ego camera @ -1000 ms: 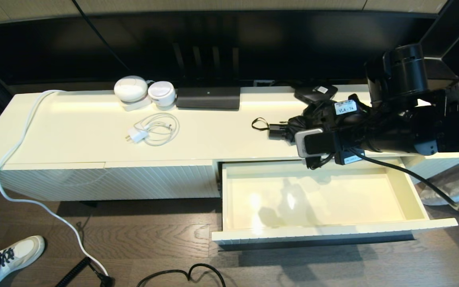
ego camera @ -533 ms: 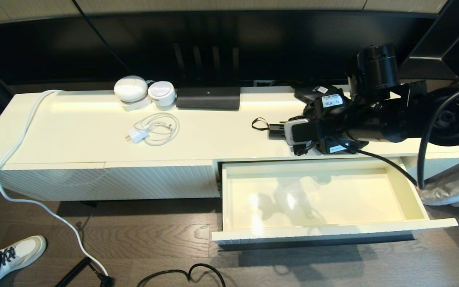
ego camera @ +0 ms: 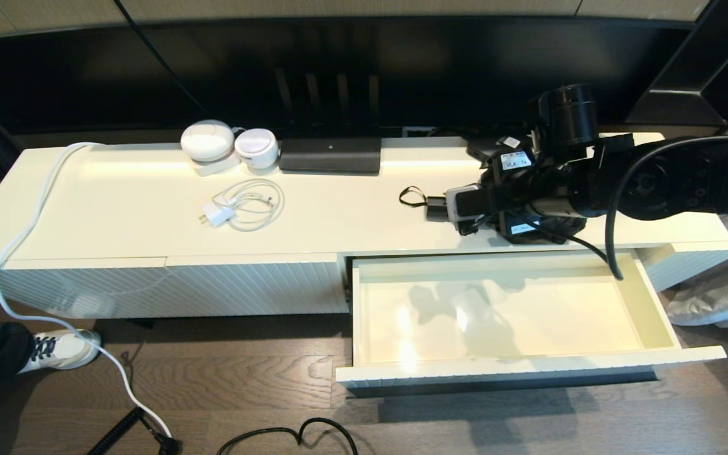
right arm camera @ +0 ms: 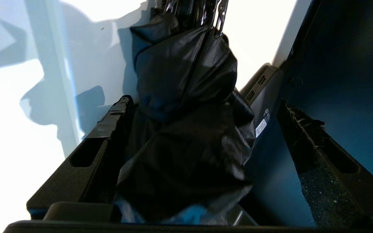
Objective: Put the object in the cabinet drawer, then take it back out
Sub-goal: Put the umbrella in the drawer
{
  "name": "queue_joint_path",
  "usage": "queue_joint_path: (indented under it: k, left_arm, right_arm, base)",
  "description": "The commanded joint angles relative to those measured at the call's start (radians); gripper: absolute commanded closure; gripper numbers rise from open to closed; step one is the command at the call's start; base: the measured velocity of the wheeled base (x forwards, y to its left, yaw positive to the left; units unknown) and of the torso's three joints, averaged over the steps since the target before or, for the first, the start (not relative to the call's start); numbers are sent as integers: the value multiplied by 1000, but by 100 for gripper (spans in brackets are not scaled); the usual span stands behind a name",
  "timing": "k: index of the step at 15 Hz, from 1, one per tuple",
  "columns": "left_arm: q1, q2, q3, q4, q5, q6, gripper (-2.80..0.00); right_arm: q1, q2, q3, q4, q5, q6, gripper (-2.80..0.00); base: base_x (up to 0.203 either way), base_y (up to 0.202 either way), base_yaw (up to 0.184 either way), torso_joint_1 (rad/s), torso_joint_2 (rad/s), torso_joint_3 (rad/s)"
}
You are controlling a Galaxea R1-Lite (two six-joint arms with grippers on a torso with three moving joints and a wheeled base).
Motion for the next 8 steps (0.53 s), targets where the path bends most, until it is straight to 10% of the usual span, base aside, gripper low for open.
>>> queue_joint_path:
  k: [1, 8]
  left_arm:
    - [0, 2, 2, 0, -1, 0, 0]
    - [1, 2, 2, 0, -1, 0, 0]
  right_arm:
    - [-1, 46, -35, 1, -1, -7, -280]
    - [-2, 142, -112, 0, -1, -5, -280]
  base:
    - [0, 0, 0, 0, 0, 0]
    - [0, 0, 0, 0, 0, 0]
